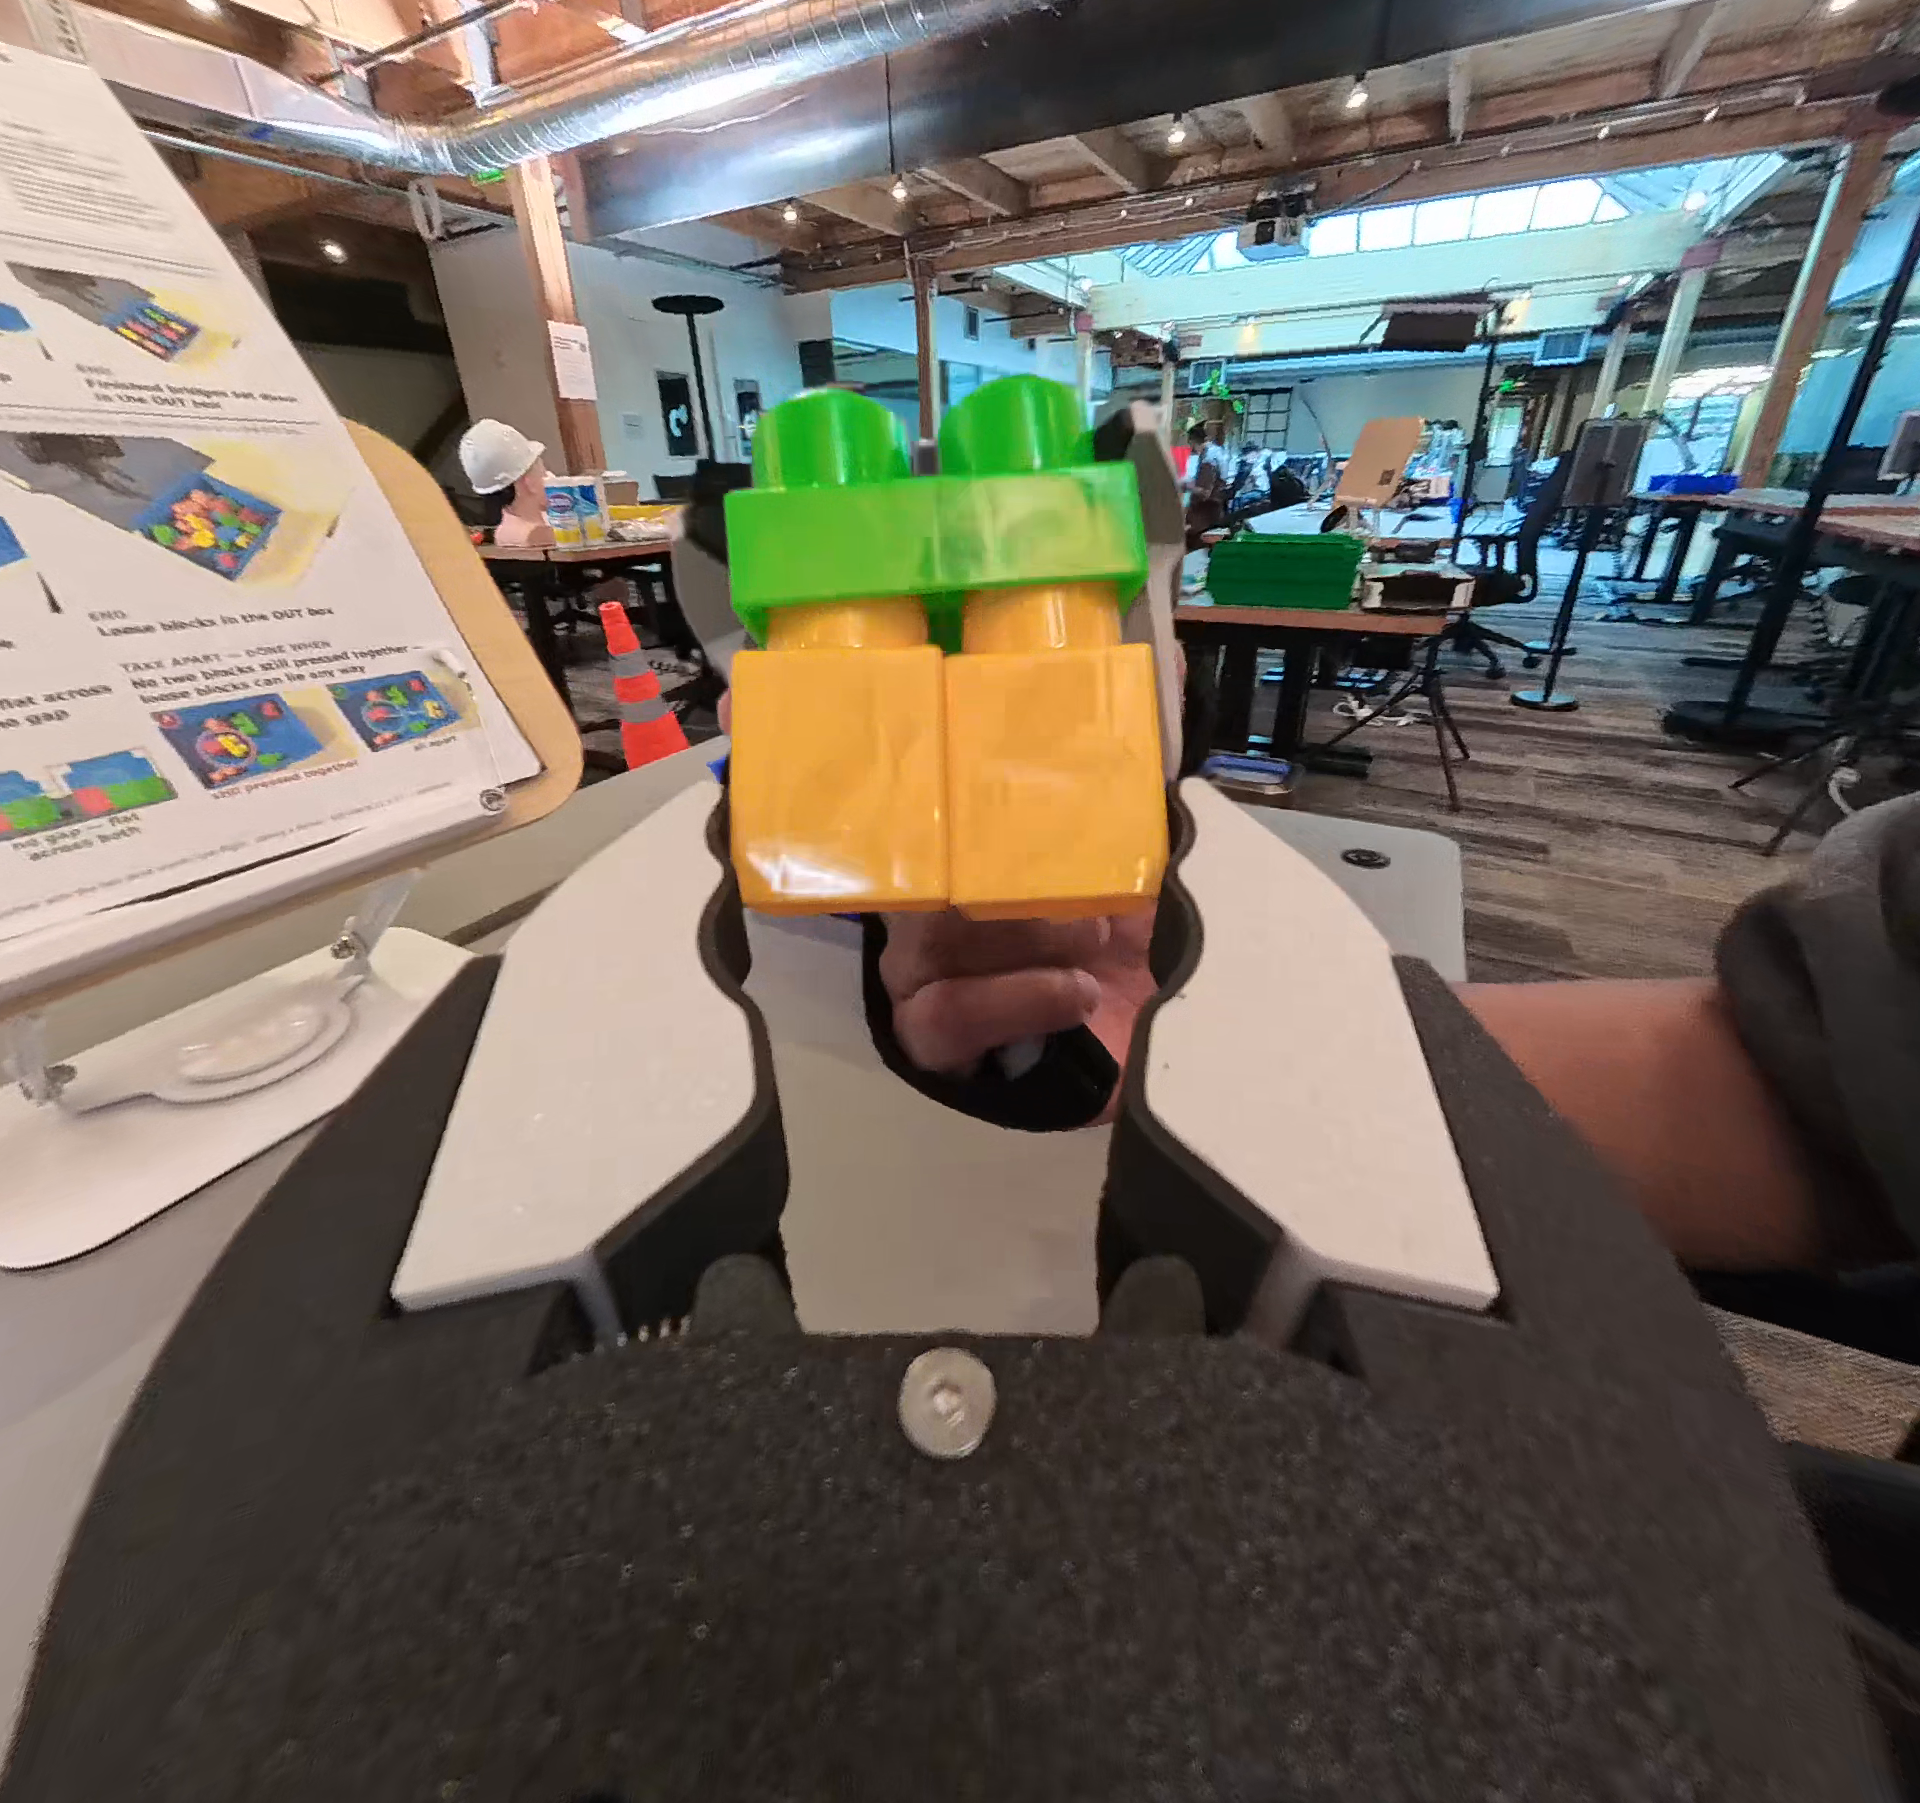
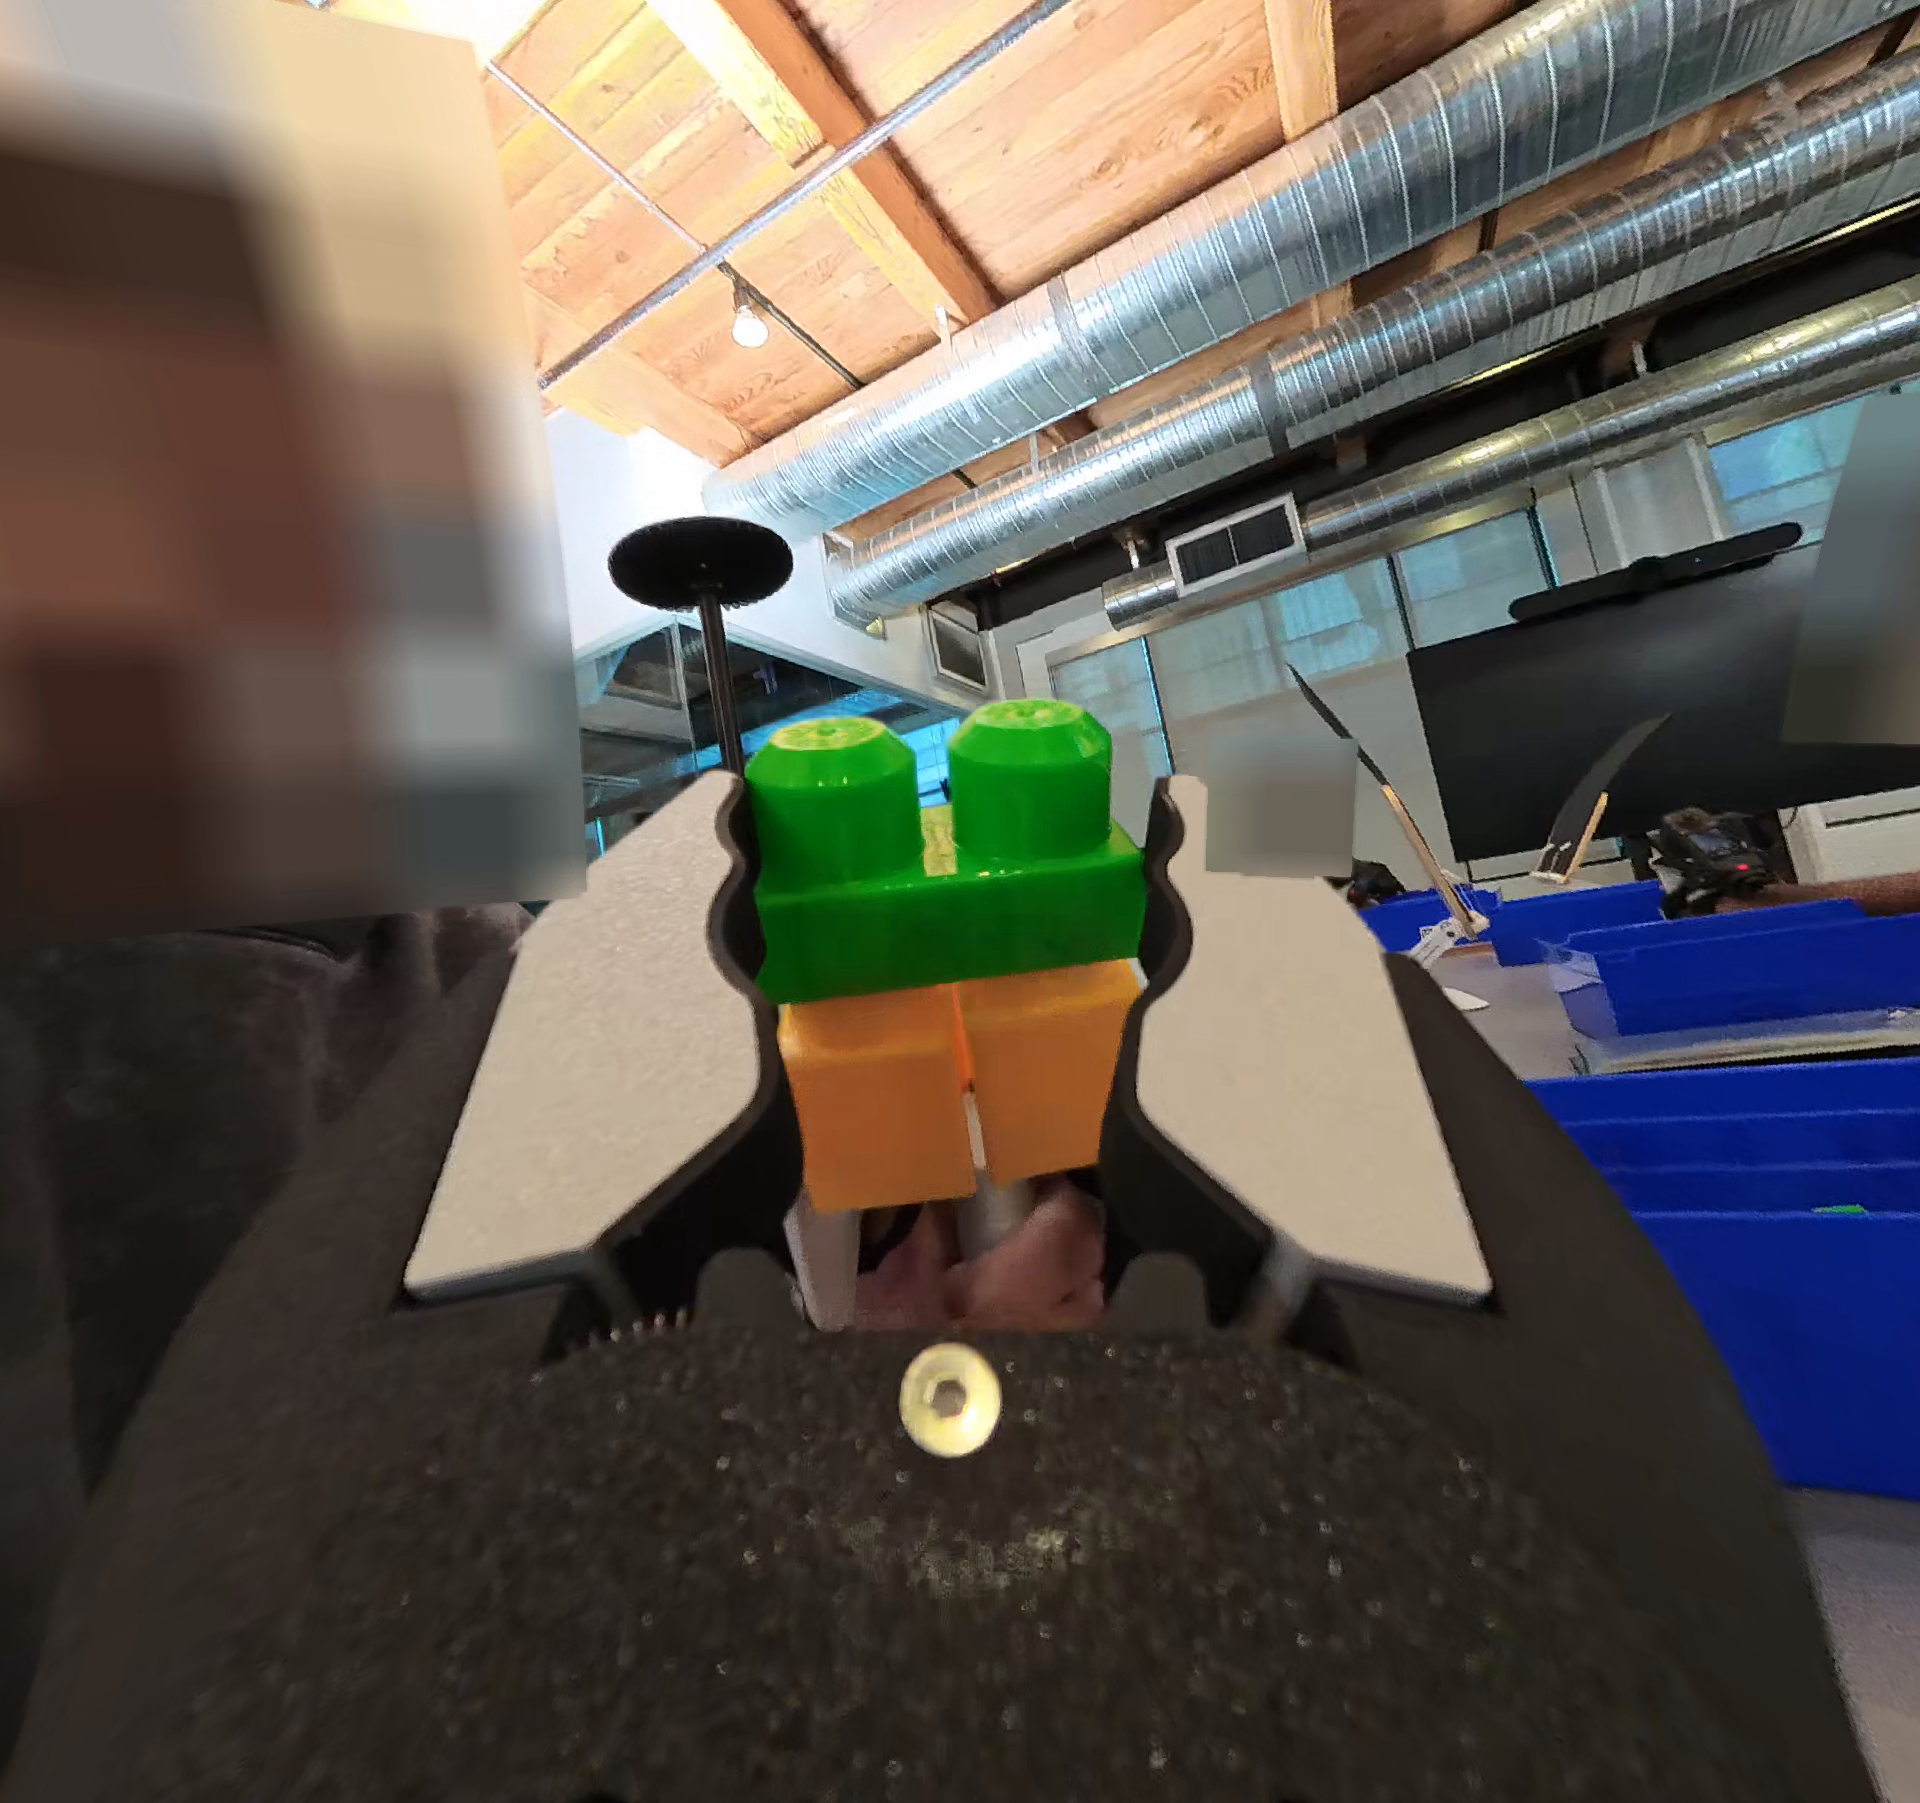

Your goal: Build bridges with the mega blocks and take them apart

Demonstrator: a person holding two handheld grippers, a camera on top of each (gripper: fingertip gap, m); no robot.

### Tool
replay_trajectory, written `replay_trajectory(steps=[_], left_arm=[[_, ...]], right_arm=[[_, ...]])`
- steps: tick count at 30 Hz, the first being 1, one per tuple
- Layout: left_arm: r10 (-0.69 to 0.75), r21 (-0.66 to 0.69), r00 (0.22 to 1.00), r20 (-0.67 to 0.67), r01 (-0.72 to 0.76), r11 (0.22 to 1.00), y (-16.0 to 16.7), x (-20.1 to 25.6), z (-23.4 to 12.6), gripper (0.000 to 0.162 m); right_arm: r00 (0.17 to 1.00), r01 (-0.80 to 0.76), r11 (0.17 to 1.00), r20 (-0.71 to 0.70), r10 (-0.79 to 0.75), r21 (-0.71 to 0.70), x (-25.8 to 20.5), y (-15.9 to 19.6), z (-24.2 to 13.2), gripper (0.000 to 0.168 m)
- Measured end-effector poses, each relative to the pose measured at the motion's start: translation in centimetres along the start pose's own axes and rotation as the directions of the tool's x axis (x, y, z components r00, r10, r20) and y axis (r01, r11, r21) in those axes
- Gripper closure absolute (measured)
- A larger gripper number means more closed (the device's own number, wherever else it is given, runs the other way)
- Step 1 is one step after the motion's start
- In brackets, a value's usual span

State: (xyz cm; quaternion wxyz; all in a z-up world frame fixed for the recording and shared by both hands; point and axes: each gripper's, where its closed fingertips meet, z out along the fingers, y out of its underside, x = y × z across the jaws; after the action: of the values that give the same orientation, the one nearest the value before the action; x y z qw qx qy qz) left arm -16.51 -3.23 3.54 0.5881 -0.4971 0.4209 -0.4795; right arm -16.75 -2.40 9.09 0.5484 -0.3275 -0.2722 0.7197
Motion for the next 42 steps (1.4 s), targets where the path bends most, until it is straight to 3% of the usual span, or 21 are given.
replay_trajectory(steps=[15, 23, 34, 42], left_arm=[[0.035, -0.084, 0.999, 0.019, -0.034, 0.996, 1.4, 0.0, 0.0, 0.087], [-0.020, -0.050, 1.000, -0.010, 0.020, 0.999, 1.4, 0.1, 0.0, 0.087], [-0.019, -0.038, 1.000, -0.003, 0.019, 0.999, 0.7, -0.4, -0.6, 0.087], [-0.053, 0.001, 0.999, 0.007, 0.053, 0.999, 1.1, -0.4, 0.0, 0.087]], right_arm=[[0.999, 0.038, 0.990, -0.009, -0.040, -0.139, -0.2, 1.5, -0.2, 0.097], [0.997, 0.058, 0.981, -0.031, -0.064, -0.183, 0.1, 2.0, -0.7, 0.097], [1.000, 0.023, 0.992, -0.014, -0.025, -0.122, 0.6, 2.3, -1.0, 0.098], [0.996, 0.078, 0.990, -0.043, -0.084, -0.115, 0.7, 2.0, -0.5, 0.098]])
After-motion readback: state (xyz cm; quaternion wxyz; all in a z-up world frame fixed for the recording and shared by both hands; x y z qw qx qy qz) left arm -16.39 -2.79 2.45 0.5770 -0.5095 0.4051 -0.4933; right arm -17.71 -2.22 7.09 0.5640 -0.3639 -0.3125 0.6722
